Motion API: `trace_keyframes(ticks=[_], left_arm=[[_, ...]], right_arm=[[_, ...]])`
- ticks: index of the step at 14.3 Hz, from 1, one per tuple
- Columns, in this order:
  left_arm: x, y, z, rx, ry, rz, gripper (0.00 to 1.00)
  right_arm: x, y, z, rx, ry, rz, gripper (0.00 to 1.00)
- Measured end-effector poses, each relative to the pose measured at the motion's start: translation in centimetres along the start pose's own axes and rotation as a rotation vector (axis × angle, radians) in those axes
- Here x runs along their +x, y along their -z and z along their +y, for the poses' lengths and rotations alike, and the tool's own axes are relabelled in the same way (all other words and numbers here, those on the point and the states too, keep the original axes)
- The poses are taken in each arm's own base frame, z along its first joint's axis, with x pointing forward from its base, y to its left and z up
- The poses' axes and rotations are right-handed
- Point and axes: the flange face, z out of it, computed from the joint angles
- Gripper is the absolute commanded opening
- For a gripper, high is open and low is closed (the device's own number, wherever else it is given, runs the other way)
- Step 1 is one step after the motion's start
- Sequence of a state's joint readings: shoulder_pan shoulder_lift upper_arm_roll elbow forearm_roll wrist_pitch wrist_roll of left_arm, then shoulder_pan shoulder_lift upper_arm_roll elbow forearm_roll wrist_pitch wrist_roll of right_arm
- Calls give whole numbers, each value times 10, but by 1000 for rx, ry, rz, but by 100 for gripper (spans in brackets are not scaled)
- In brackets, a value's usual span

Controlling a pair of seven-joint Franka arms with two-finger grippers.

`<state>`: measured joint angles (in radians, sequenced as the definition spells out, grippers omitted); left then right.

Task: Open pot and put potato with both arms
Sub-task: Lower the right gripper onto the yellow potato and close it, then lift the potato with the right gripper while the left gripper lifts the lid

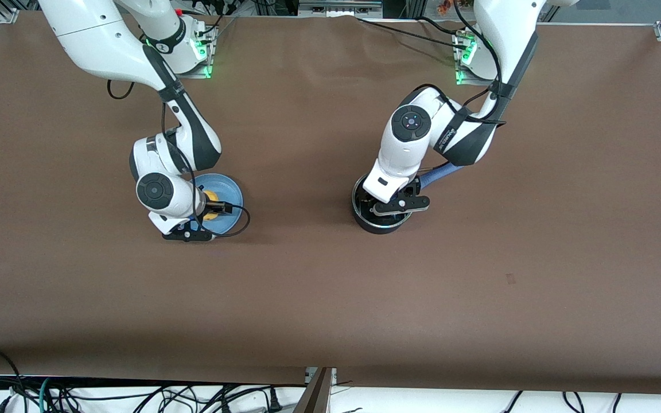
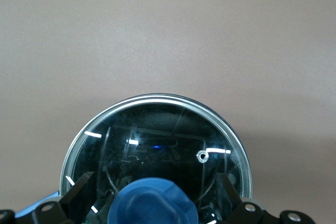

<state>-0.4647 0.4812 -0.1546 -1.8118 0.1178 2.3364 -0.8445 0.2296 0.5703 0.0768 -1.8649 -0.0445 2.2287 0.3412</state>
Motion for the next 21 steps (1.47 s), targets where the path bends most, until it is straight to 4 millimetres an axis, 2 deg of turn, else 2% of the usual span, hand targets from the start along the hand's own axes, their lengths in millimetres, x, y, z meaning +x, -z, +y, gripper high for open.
trace_keyframes(ticks=[7, 8, 9, 11, 16, 19, 21], left_arm=[[-3, -4, -1, 5, -1, -7, 99], [-3, -4, 0, 5, -1, -7, 99], [-3, -4, 0, 5, -2, -8, 98], [-5, -4, 1, 6, -4, -10, 96], [-9, -3, 5, 4, -6, -12, 92], [-10, -3, 6, 4, -6, -12, 90], [-10, -3, 6, 5, -6, -13, 88]], right_arm=[[-8, -3, 9, -11, 50, -25, 100], [-9, -5, 9, -12, 59, -30, 97], [-10, -7, 9, -13, 64, -34, 76], [-11, -9, 10, -14, 66, -38, 49], [-11, -7, 10, -14, 67, -35, 33], [-10, -4, 9, -12, 67, -28, 32], [-6, 6, 8, -6, 67, -6, 32]])
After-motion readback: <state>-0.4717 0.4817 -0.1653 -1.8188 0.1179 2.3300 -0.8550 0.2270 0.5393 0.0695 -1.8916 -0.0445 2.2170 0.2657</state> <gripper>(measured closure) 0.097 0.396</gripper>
